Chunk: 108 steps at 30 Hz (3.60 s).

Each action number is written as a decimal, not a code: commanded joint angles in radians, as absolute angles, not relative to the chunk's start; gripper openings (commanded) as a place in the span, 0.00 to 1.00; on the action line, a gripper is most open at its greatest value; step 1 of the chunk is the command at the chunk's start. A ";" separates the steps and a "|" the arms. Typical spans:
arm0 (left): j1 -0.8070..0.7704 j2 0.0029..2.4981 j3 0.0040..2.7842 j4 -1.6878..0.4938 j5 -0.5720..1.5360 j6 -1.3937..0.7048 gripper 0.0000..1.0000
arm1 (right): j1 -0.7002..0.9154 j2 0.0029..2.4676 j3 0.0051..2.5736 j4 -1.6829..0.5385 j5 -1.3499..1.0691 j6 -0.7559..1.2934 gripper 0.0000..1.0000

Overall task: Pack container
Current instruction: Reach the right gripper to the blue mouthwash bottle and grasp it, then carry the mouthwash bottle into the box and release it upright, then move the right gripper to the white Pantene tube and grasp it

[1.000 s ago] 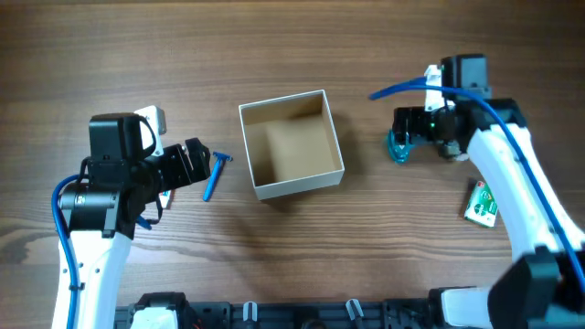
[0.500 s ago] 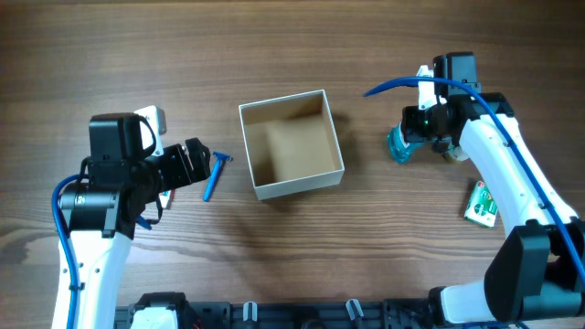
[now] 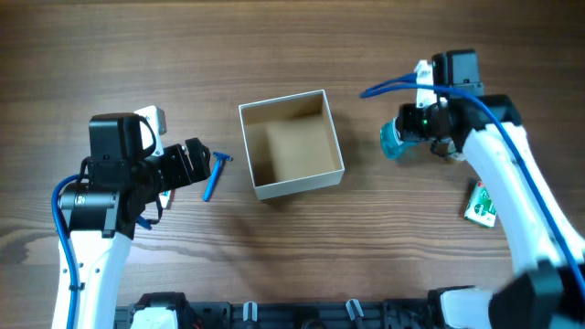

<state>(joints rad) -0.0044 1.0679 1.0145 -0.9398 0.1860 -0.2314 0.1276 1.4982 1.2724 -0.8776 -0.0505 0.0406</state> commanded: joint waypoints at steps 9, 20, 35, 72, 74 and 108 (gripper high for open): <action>-0.002 1.070 1.034 -0.945 0.168 -0.244 1.00 | 0.557 1.439 1.652 -0.978 0.150 0.292 0.04; -0.002 1.070 1.034 -1.015 -0.052 -0.324 1.00 | 0.683 1.761 1.652 -0.823 0.251 0.293 0.04; -0.002 1.070 1.034 -1.016 -0.054 -0.326 1.00 | 0.743 1.935 1.652 -0.734 0.258 0.474 0.04; -0.002 1.070 1.034 -1.030 -0.055 -0.322 1.00 | 0.559 1.574 1.646 -1.035 0.355 0.637 0.41; -0.002 1.070 1.034 -1.030 -0.055 -0.322 1.00 | 0.490 1.581 1.606 -1.085 0.281 0.635 0.31; -0.002 1.070 1.034 -1.041 -0.054 -0.322 1.00 | 0.395 1.588 1.100 -0.846 -0.271 0.265 0.33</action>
<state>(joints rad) -0.0044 1.0679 1.0149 -1.0405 -0.0334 -0.3134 0.3920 1.5829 1.1080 -0.8497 -0.2325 0.2920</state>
